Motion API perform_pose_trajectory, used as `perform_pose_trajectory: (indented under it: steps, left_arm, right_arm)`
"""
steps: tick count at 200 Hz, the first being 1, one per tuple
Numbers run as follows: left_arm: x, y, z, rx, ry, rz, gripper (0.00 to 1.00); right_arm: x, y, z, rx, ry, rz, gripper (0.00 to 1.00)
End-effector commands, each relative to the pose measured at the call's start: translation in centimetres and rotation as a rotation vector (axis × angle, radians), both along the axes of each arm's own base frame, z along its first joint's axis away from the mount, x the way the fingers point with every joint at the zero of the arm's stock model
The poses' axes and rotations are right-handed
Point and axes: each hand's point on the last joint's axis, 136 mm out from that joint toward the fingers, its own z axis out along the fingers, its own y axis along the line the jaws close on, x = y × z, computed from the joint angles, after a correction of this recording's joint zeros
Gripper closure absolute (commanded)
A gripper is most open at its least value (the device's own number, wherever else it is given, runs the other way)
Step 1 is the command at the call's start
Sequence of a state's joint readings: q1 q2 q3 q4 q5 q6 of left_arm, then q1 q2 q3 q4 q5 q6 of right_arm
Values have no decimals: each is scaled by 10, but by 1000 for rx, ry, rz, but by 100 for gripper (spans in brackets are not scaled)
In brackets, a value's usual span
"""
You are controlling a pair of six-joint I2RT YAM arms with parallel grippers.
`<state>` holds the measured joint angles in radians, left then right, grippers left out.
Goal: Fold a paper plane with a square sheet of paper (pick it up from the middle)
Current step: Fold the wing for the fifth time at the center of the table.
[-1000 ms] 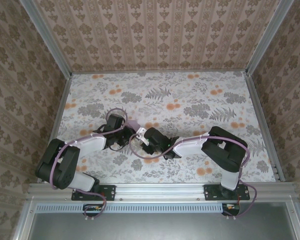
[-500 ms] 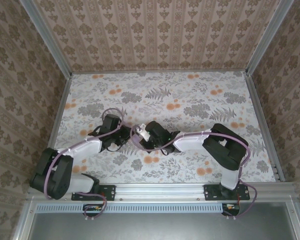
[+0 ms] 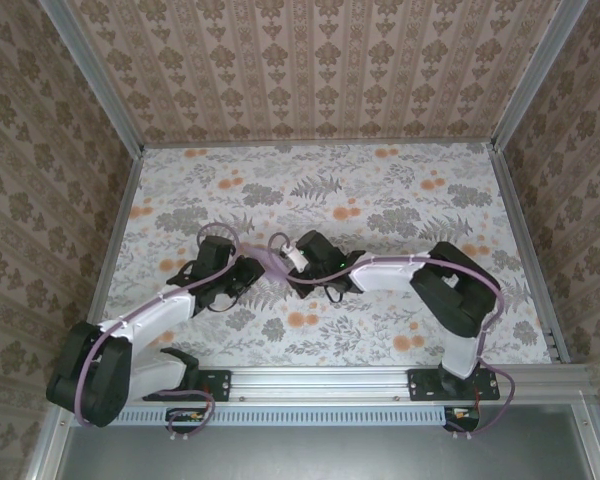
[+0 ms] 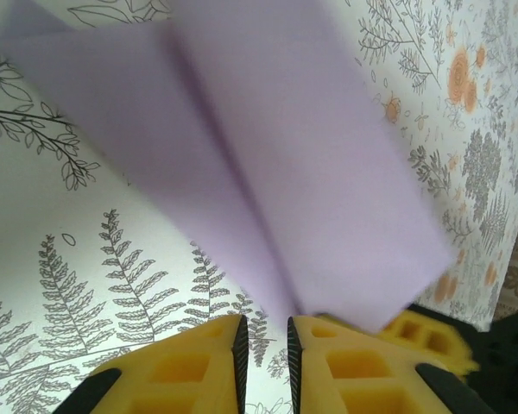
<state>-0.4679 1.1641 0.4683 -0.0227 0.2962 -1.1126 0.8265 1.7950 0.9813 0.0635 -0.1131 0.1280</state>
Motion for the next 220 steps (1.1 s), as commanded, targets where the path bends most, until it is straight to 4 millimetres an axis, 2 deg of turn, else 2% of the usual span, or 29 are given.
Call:
perform_pose_trajectory:
  steps: [1, 37, 64, 102, 128, 166, 195, 220]
  left_arm:
    - [8, -7, 16, -7, -42, -44, 77]
    - [15, -24, 19, -14, -61, -99, 76]
    - [19, -38, 17, -22, -58, -134, 76]
    - [21, -47, 7, -24, -35, -146, 77]
    - [16, -42, -5, -6, -10, -127, 77]
    - [15, -39, -8, 6, -13, -122, 78]
    - [13, -40, -9, -7, -17, -128, 78]
    - [12, -40, -9, -13, -23, -131, 78]
  right_arm:
    - [12, -32, 30, -51, -98, -105, 100]
    - [17, -61, 45, -122, -204, -182, 100]
    - [16, -63, 30, -172, -188, -169, 100]
    - [6, -52, 1, -244, -137, -104, 100]
    - [-6, -37, -5, -210, -83, -37, 100]
    - [-25, -16, -18, -140, 40, 61, 100]
    - [-30, -6, -24, -80, 137, 88, 100]
    - [-30, 0, -22, 3, 213, 93, 100]
